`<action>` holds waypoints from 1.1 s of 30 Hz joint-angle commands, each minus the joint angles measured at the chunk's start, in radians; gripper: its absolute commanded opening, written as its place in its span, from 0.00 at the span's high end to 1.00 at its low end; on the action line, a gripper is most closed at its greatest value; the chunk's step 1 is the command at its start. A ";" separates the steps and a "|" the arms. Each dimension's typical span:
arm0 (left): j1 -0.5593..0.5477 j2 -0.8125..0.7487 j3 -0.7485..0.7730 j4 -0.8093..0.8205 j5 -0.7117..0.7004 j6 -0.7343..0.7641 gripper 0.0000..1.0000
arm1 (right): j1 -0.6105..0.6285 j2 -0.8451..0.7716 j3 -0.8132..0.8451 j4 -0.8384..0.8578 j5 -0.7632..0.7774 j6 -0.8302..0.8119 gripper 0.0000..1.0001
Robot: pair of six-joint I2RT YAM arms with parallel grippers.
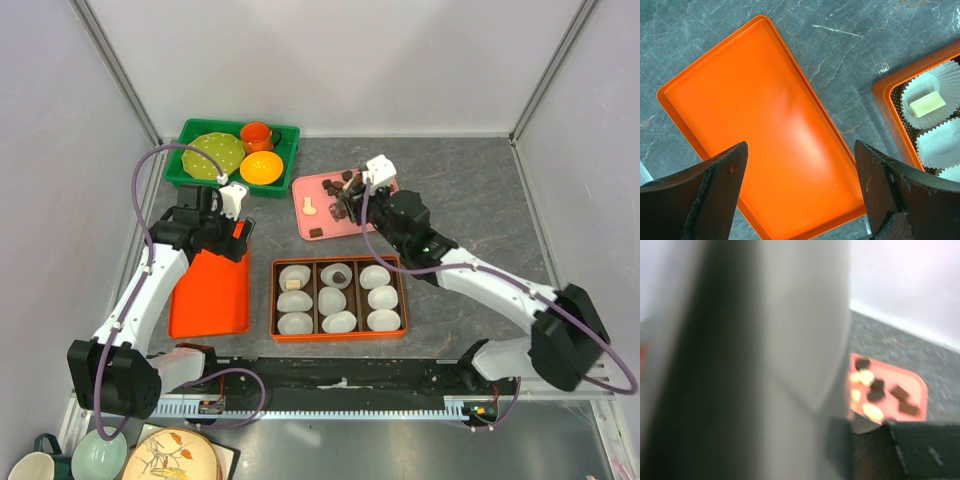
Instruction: Pack the chocolate
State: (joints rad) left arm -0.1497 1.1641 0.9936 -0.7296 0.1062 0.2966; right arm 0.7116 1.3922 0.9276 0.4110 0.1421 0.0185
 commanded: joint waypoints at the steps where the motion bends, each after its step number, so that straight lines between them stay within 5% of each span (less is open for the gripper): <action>1: 0.007 -0.017 0.019 -0.004 0.006 0.024 0.06 | 0.005 -0.154 -0.085 -0.124 0.066 0.014 0.64; 14: 0.007 -0.023 0.008 -0.004 0.019 0.021 0.06 | 0.011 -0.452 -0.217 -0.373 0.113 0.077 0.63; 33: 0.007 -0.034 -0.003 -0.002 0.038 0.019 0.06 | 0.075 -0.469 -0.256 -0.432 0.116 0.109 0.62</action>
State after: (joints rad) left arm -0.1471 1.1469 0.9936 -0.7319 0.1162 0.2966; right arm 0.7685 0.9440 0.6884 -0.0170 0.2386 0.1093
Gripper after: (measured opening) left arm 0.935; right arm 0.411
